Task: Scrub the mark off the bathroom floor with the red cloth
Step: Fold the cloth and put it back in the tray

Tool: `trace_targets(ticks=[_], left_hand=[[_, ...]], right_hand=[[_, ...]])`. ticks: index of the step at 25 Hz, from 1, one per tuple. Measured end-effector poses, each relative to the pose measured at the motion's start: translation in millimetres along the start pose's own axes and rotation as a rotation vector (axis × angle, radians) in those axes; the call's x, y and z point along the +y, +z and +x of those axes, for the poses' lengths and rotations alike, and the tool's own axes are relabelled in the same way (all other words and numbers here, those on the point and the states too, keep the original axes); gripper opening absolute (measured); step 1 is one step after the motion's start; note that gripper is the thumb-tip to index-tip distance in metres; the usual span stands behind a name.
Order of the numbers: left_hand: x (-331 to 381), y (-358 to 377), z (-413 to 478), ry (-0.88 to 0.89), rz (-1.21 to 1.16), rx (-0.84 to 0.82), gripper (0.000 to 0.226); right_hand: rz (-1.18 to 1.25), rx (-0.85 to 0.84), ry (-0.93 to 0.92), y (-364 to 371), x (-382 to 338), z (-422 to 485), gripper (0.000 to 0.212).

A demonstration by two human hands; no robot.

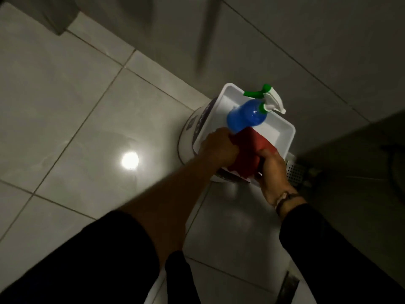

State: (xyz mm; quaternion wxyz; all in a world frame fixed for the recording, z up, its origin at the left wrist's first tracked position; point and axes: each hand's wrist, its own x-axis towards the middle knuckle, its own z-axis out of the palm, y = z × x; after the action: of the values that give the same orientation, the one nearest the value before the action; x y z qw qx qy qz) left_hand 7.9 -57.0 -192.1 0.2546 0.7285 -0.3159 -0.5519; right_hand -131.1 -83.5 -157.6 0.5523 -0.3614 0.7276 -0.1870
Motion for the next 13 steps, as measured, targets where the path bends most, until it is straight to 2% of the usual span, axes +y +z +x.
trace_targets(ticks=[3,8,10,13], left_hand=[[3,29,32,-0.030,0.188,-0.011,0.027],[-9,51,53,-0.121,0.399,0.068,0.037],[-10,56,52,-0.107,0.465,0.125,0.040],[-4,59,44,-0.017,0.535,0.237,0.050]], right_hand=[[-0.067,-0.052,0.028,-12,2,45,0.049],[-0.514,-0.111,0.006,-23,13,100,0.044],[-0.718,-0.045,-0.042,-20,18,104,0.051],[-0.781,0.100,-0.103,-20,24,102,0.072]])
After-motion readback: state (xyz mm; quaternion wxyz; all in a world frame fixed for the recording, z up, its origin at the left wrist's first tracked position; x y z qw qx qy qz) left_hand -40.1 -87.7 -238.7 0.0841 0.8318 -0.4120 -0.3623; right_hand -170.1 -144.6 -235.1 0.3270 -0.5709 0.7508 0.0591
